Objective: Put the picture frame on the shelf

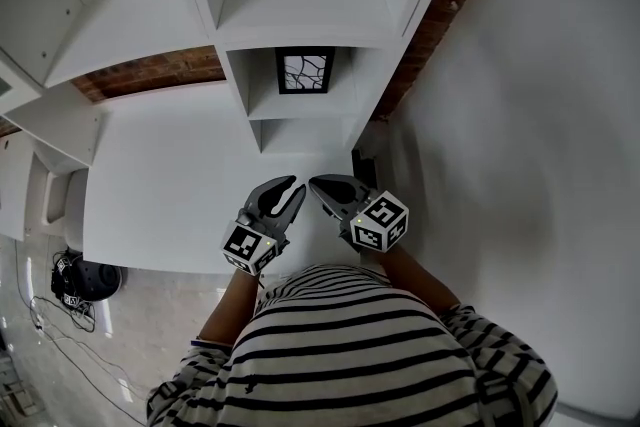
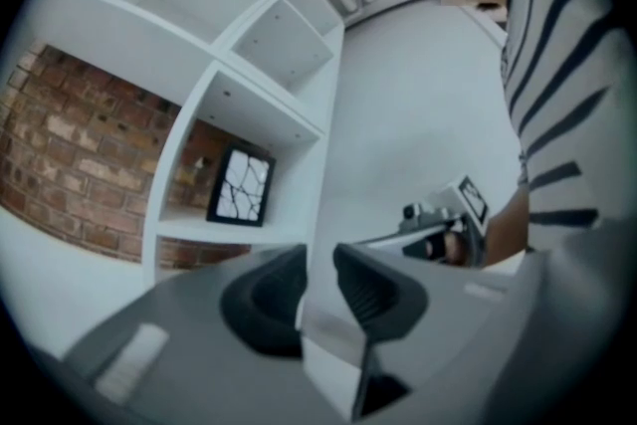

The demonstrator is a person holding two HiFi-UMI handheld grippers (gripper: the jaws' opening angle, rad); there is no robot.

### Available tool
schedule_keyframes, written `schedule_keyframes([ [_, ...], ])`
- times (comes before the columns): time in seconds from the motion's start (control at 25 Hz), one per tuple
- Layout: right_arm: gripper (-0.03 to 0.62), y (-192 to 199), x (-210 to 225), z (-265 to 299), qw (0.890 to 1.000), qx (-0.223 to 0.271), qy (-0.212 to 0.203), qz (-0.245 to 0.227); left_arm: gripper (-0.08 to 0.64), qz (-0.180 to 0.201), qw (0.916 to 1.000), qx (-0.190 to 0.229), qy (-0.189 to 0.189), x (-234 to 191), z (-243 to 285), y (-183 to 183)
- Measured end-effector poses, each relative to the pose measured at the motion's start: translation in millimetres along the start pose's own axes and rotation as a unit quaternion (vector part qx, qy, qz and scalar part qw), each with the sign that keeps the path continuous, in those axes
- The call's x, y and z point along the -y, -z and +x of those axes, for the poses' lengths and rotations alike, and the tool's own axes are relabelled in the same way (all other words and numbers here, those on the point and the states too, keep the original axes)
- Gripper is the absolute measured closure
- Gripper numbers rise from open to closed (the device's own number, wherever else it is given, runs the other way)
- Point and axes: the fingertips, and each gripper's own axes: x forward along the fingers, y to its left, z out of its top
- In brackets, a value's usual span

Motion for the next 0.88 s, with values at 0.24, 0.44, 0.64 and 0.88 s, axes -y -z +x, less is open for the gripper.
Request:
schedule_keyframes([
  [0.24,0.584,-1.3,-1.3,-1.3,1.0,-0.012,0.011,-0.016,0.463,-0.002,0.9999,0.012,0.009,2.3,0.1,-5.3],
  [0.44,0.584,-4.7,-0.3,-1.0,1.0,-0.012,0.013,-0.019,0.463,-0.003,0.9999,0.011,0.011,2.4,1.2,-8.1],
  [0.64,0.584,-4.1,-0.5,-0.8,1.0,-0.014,0.011,-0.017,0.463,-0.004,0.9998,0.011,0.014,4.0,2.6,-9.7],
  [0.88,0.584,-2.2,0.2,-1.2,1.0,-0.015,0.007,-0.015,0.463,-0.008,0.9997,0.009,0.019,6.0,3.9,-7.9],
])
